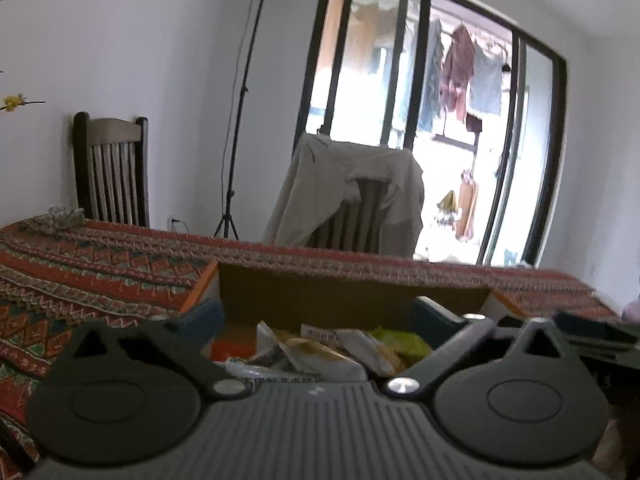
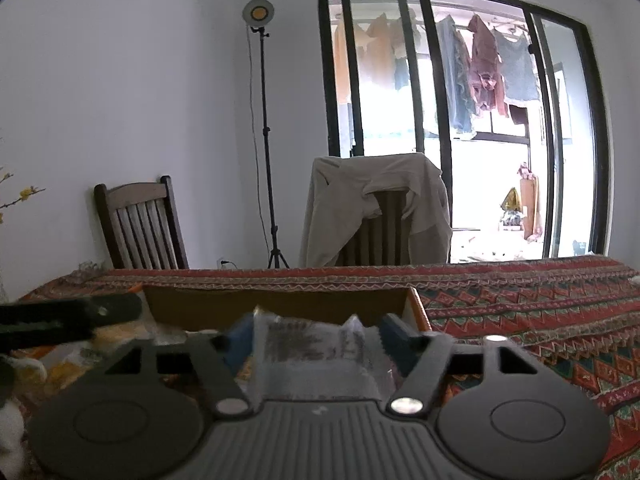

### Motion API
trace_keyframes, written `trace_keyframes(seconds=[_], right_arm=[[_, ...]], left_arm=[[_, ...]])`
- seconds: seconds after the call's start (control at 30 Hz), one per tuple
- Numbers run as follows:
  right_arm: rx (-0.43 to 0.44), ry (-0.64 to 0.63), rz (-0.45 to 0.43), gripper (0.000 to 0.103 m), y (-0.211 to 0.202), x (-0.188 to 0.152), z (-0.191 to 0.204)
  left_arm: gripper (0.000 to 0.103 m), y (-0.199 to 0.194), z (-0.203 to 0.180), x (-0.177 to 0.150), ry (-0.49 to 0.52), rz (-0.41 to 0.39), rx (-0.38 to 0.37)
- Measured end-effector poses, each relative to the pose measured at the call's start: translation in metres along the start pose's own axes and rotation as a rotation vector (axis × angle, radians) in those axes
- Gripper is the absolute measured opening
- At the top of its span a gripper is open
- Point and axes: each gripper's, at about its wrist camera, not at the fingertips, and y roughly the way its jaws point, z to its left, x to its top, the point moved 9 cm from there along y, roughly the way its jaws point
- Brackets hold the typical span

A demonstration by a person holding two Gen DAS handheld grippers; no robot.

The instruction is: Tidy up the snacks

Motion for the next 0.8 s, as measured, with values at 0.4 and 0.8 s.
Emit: trace_keyframes(seconds=[0.4, 0.8], right_arm=[[-0.005, 0.057, 0.005, 0.103, 0.006, -0.002, -0.010], [-0.009, 0.044, 0.029, 0.103, -0.020, 0.023, -0.001]], left_arm=[[0.103, 0.010, 0.009, -0.003, -0.039, 0.045, 0.019], [0.103, -0.025, 0.011, 0.033, -0.049, -0.058, 0.054]])
